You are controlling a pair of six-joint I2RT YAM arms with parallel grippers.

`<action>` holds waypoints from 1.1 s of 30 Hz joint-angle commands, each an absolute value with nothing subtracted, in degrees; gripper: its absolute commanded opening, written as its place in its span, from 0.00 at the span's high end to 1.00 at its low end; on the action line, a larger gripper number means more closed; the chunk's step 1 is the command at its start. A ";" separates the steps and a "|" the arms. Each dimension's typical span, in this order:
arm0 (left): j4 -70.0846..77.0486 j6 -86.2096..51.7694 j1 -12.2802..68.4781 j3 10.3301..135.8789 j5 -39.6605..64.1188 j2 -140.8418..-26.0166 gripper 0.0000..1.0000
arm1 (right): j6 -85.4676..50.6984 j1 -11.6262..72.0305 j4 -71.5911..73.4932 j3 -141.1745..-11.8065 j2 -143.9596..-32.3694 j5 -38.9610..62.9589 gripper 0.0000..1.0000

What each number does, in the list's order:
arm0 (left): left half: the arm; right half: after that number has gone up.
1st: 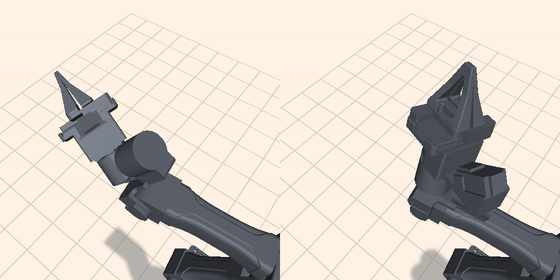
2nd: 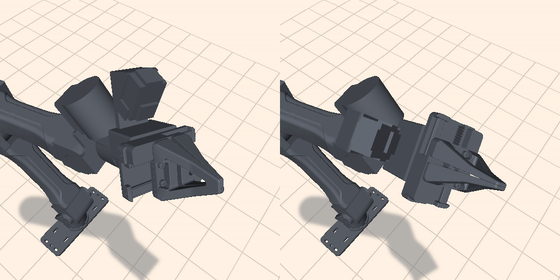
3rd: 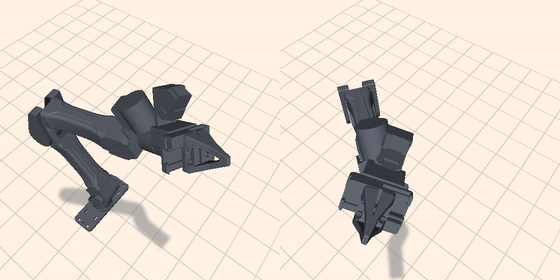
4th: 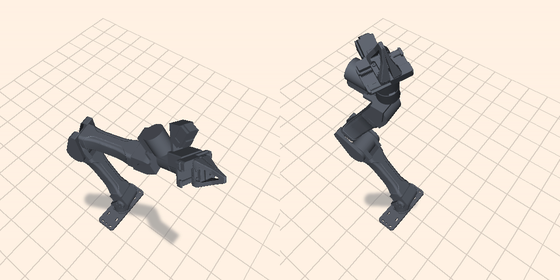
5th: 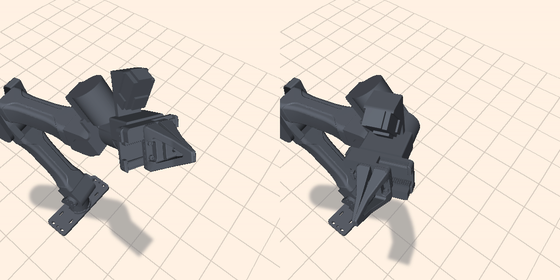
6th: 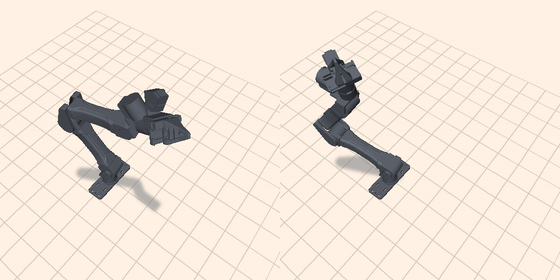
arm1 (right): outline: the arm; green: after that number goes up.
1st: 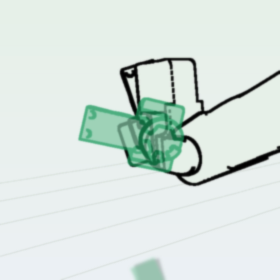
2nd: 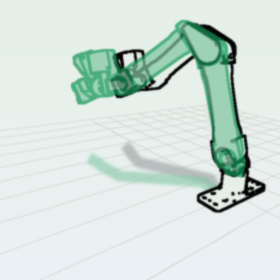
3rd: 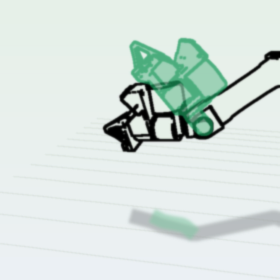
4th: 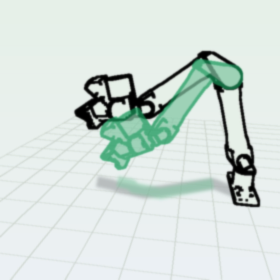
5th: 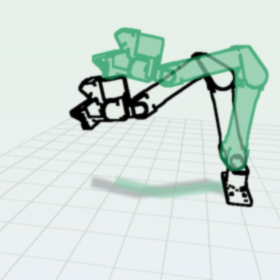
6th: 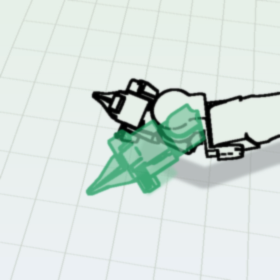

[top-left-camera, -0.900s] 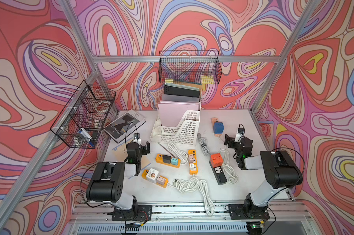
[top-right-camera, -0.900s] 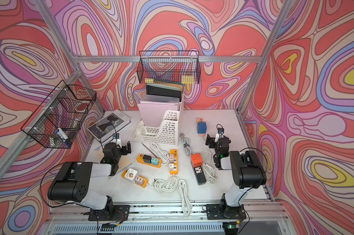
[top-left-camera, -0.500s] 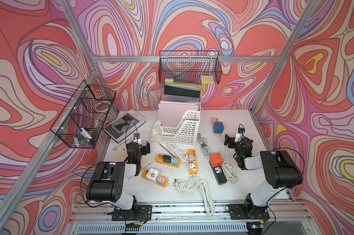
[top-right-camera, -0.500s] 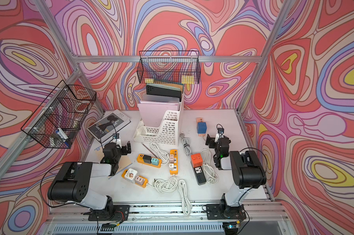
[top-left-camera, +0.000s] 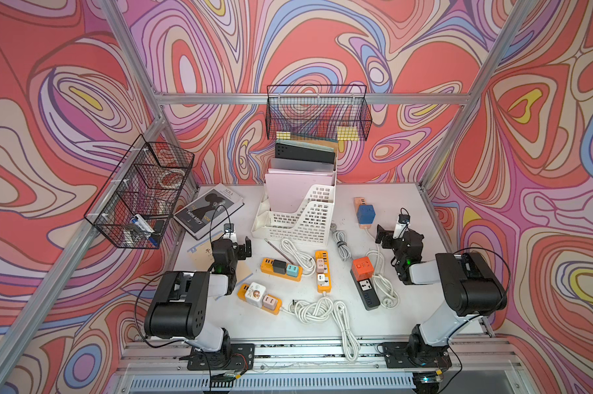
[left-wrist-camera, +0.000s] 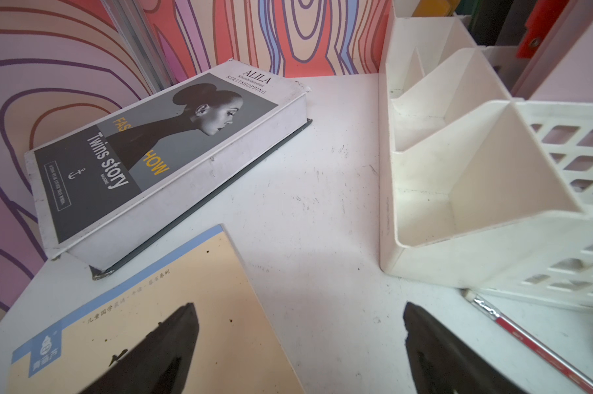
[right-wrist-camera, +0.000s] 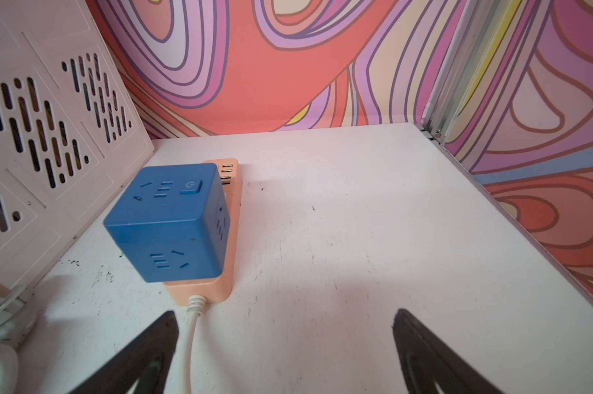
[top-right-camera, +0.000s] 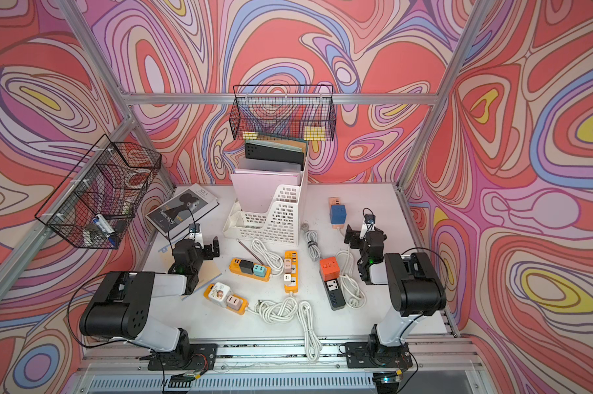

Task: Pull the plug off the socket
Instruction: Remove the plug from the socket.

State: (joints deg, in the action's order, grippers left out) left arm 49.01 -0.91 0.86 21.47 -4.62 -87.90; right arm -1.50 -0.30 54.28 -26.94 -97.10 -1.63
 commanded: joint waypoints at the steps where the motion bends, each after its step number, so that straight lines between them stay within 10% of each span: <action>1: 50.45 -1.16 0.97 21.71 -4.05 -88.20 0.01 | -1.25 -0.27 53.52 -27.34 -97.31 -1.05 0.02; 8: 45.93 -2.21 0.97 21.97 -7.33 -83.16 0.01 | -0.58 -0.30 48.85 -26.68 -90.00 -0.70 0.02; 16: -3.36 -18.20 1.58 40.23 -5.85 -65.20 0.01 | -15.42 -0.27 10.58 -42.71 -72.66 8.10 0.02; 25: -13.31 -42.46 1.58 39.93 13.24 -50.45 0.01 | -41.74 0.87 15.48 -44.50 -70.84 36.40 0.02; 33: -26.91 -59.13 2.69 36.97 20.88 -37.26 0.04 | -34.95 17.21 11.78 -42.00 -64.81 33.49 0.02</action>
